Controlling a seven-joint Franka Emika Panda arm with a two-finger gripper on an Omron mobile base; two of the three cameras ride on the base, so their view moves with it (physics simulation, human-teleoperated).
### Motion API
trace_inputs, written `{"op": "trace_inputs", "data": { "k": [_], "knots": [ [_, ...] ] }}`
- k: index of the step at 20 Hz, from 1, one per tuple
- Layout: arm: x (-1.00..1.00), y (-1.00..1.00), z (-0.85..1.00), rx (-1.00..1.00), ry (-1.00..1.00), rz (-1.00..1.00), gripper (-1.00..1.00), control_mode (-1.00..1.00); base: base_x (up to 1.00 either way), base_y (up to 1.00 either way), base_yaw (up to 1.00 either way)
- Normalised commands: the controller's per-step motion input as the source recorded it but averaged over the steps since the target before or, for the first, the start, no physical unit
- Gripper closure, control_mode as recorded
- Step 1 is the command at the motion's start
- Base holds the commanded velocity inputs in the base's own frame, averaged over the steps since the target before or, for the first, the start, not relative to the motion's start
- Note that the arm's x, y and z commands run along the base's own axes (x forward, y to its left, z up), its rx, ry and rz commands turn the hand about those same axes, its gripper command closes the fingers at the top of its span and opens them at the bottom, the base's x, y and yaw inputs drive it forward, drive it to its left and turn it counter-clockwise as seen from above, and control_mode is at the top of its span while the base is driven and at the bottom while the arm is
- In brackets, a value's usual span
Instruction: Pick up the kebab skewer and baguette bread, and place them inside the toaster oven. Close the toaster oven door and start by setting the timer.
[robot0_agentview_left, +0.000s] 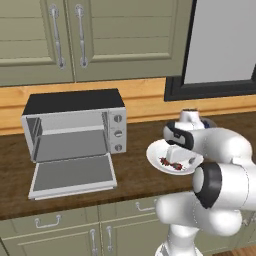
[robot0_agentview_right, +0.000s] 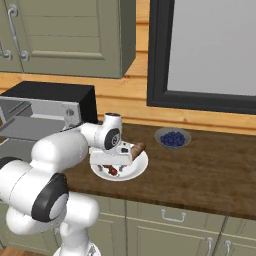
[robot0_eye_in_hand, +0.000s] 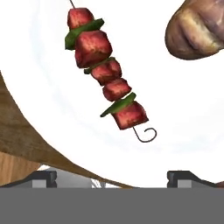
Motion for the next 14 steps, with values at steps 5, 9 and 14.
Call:
{"op": "trace_inputs", "data": {
  "k": [5, 9, 14],
  "knots": [
    [0.39, 0.0, -0.32, 0.06, -0.04, 0.0, -1.0, -1.0, 0.0, 0.0, 0.0],
    [0.59, 0.0, -0.23, 0.03, -0.04, 0.01, -1.0, -1.0, 0.0, 0.0, 0.0],
    [0.43, 0.0, -0.29, 0.0, -0.01, 0.01, -1.0, -1.0, 0.0, 0.0, 0.0]
  ]
}}
